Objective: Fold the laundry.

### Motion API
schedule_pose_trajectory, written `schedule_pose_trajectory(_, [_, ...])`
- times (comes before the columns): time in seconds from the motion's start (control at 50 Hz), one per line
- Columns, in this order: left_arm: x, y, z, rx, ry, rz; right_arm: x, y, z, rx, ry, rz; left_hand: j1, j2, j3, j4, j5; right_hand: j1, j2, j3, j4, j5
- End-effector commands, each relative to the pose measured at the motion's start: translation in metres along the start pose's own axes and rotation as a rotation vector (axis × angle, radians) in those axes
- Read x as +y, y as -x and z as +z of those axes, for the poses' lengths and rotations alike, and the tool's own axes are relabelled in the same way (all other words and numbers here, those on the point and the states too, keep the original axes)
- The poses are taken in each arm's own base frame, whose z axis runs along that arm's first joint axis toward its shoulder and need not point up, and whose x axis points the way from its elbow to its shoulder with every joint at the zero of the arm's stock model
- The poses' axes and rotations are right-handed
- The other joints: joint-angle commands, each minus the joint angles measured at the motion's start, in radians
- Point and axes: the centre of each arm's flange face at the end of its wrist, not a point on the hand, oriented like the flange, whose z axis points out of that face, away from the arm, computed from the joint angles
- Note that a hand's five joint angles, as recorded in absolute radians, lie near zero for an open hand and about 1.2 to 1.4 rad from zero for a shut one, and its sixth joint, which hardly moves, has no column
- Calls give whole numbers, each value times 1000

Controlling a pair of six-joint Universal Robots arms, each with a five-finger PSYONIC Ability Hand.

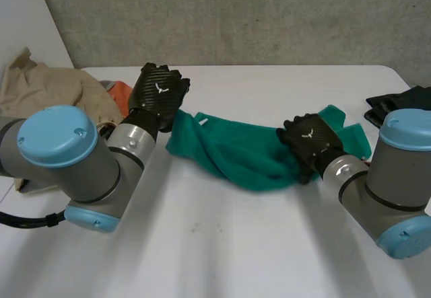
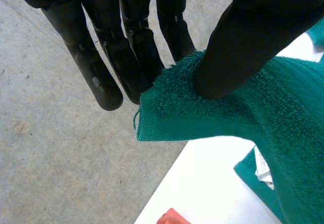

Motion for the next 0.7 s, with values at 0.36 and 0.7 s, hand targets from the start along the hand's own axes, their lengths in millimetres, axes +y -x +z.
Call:
schedule_pose_trajectory(0.36, [-24, 14, -28, -10, -22, 0, -5, -122, 22, -32, 211, -53, 259, 198, 201, 193, 248, -206, -273, -299, -300, -295])
schedule_pose_trajectory(0.7, [-21, 14, -29, -11, -14, -2, 57, -129, 62, -34, 270, -54, 259, 198, 201, 193, 248, 87, 20, -6, -7, -2])
